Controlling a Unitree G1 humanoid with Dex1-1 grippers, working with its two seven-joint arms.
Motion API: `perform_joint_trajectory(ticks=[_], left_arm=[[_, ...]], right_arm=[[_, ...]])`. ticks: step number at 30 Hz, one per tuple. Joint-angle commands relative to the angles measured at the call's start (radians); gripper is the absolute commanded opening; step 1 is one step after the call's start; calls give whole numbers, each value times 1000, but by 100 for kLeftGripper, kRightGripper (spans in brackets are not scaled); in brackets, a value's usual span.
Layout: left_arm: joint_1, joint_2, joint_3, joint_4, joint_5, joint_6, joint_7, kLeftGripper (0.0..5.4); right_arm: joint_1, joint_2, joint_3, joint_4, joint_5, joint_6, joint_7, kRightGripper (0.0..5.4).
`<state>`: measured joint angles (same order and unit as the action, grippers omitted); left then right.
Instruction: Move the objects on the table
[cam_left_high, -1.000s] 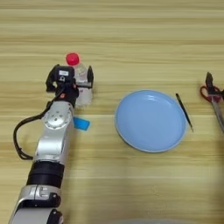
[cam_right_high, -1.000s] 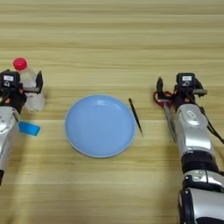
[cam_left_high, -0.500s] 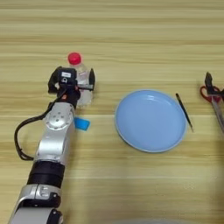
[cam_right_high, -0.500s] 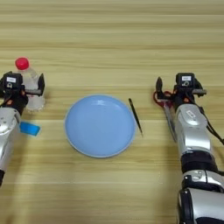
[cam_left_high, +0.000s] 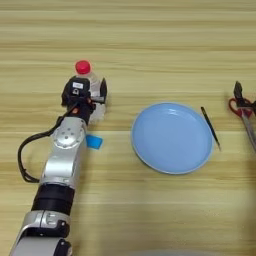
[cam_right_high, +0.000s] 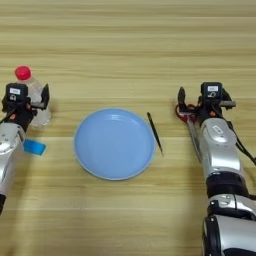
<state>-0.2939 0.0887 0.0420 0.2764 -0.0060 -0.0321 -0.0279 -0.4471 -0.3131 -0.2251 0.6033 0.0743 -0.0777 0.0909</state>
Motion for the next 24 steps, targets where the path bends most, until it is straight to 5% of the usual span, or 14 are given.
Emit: perform_joint_trajectory(ticks=[1,16,24], left_arm=[[-5,-1,-1,-10,-1,-6,-6,360],[5,-11,-10,-141,-30,-38,-45,331],[17,-47,-66,-259,-42,1,-71,327]], right_arm=[[-19,2,5,-9,0,6,-6,540],[-15,4,8,-21,-3,10,-10,540],[-14,6,10,-22,-4,11,-14,540]])
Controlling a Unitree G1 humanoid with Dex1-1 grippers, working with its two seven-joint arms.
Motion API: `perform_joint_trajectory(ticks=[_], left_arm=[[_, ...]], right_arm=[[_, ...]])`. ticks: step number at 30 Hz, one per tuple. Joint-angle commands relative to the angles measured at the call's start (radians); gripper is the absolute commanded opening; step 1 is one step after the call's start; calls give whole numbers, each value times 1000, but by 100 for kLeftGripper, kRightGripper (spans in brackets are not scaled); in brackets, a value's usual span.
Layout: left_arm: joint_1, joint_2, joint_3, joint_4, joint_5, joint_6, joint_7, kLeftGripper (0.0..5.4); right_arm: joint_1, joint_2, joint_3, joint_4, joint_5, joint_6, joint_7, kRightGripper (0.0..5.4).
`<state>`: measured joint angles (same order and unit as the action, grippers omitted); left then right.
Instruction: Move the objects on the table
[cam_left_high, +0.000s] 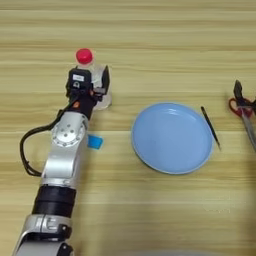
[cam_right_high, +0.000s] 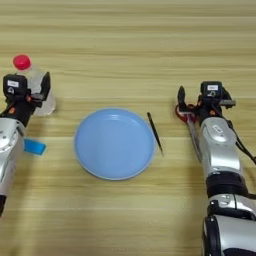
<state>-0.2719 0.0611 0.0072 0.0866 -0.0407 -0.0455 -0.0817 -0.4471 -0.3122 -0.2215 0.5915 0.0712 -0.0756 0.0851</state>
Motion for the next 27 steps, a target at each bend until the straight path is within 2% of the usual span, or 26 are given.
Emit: perform_joint_trajectory(ticks=[1,5,15,18,22,27], left_arm=[[-2,-27,-43,-82,-10,22,-23,327],[14,-57,-95,-126,-18,46,-48,327],[74,-119,-262,-163,16,75,-89,327],[88,-123,-303,-172,21,84,-96,327],[103,-112,-356,-186,17,101,-130,327],[106,-102,-375,-174,22,104,-148,327]], right_arm=[[-15,6,7,-10,-2,9,-9,540],[-15,8,8,-11,-3,9,-11,540],[-12,12,14,-18,-2,11,-16,540],[-11,14,16,-22,-2,12,-19,540],[-11,17,18,-24,-3,14,-21,540],[-12,19,20,-24,-4,14,-22,540]])
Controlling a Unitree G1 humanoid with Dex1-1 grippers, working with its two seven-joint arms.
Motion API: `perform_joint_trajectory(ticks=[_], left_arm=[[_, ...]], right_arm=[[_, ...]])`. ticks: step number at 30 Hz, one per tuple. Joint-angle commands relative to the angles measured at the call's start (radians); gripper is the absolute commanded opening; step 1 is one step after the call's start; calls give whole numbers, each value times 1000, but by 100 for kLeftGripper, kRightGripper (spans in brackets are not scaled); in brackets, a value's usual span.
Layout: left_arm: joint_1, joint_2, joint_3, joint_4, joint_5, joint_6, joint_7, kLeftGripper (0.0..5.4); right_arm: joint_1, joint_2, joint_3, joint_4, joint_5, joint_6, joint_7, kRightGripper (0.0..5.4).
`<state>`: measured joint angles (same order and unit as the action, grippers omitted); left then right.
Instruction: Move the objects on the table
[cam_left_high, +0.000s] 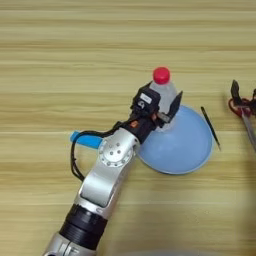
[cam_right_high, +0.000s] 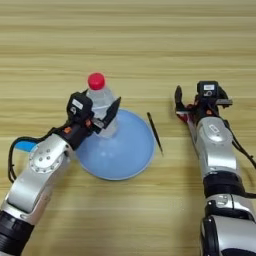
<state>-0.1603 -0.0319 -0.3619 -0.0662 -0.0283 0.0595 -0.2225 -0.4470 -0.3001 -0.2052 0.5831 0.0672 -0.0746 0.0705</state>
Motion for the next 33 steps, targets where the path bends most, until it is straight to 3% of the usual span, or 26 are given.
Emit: perform_joint_trajectory(ticks=[1,8,17,25,33], left_arm=[[-5,-11,-8,-15,9,-1,-9,327],[-14,-17,-22,61,18,-16,-17,327],[-41,-24,4,200,29,-58,-13,327],[-43,-19,2,224,34,-79,-16,325],[-41,-14,-5,216,50,-78,-13,434]], right_arm=[[-12,7,5,-16,-1,13,-8,540],[-12,12,8,-21,-3,15,-12,540],[-9,22,13,-36,-6,24,-19,540],[-8,28,19,-44,-7,29,-25,540],[-6,27,20,-46,-8,30,-24,540]])
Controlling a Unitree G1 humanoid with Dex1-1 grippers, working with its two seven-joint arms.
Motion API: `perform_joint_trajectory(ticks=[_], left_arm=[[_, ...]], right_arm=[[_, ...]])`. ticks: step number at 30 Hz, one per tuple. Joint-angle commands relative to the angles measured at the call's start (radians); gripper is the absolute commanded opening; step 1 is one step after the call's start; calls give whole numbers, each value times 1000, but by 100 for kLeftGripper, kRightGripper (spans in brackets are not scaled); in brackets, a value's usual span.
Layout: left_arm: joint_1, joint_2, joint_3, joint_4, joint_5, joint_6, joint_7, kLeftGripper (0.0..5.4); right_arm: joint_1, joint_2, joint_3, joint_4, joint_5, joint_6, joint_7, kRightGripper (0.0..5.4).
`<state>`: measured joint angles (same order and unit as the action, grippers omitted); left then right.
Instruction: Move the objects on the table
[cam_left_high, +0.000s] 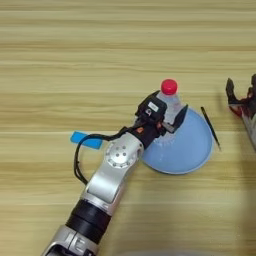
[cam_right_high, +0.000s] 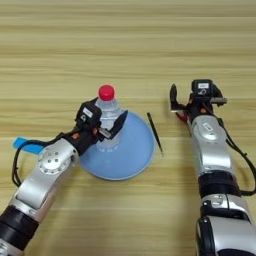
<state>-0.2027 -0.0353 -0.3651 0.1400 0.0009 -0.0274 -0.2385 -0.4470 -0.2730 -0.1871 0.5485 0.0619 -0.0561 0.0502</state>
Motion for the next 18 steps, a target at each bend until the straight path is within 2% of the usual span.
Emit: perform_joint_trajectory(ticks=[1,11,18], left_arm=[[2,-11,-2,10,22,9,4,445],[4,-13,-1,8,33,4,0,534],[8,-16,-3,-29,30,-5,-8,537]], right_arm=[[-6,0,2,-11,-3,11,-4,540],[-5,-1,2,-11,-4,10,-3,540],[-5,-3,2,-9,-6,12,-5,540]])
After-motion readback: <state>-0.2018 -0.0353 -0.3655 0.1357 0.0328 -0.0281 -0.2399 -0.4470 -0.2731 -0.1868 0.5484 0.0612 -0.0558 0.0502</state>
